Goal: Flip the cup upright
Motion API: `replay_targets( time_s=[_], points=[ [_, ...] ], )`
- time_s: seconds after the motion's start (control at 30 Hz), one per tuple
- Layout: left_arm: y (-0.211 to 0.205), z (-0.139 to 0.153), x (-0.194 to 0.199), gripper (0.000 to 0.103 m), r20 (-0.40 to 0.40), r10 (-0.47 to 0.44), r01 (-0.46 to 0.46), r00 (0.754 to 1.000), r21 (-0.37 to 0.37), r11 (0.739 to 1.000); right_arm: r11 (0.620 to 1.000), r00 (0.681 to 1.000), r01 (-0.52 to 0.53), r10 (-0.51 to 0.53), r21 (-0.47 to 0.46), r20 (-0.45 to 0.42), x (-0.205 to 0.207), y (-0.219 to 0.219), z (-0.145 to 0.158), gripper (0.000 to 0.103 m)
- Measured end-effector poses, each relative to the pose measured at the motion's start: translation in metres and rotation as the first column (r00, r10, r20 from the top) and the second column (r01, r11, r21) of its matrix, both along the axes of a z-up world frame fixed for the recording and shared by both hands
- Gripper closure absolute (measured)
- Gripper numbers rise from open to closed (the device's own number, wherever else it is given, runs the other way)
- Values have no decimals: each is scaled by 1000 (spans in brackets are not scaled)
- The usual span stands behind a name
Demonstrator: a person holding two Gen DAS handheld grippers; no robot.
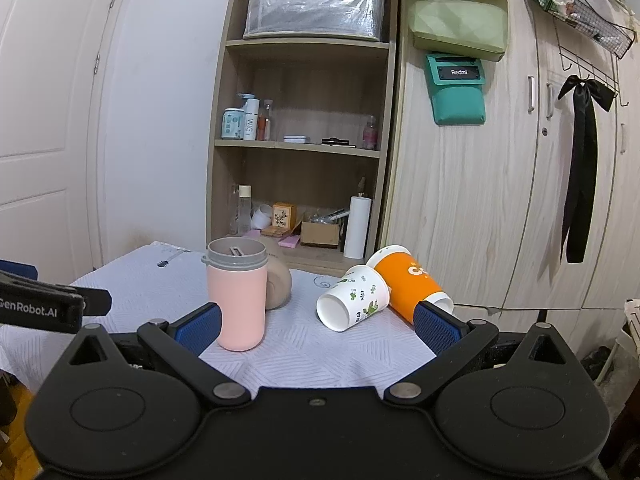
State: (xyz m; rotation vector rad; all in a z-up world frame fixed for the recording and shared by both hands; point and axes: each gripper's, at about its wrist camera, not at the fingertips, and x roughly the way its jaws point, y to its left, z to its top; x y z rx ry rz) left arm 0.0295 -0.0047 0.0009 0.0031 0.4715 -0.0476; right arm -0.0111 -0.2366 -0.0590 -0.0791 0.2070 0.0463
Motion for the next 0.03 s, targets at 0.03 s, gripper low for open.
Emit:
replay_targets(
  time_s=[0.03],
  points=[
    [0,0,0,0,-3,-2,2,1000,0,1000,1000,1000,1,-1,0,1,0,0,0,0]
  ],
)
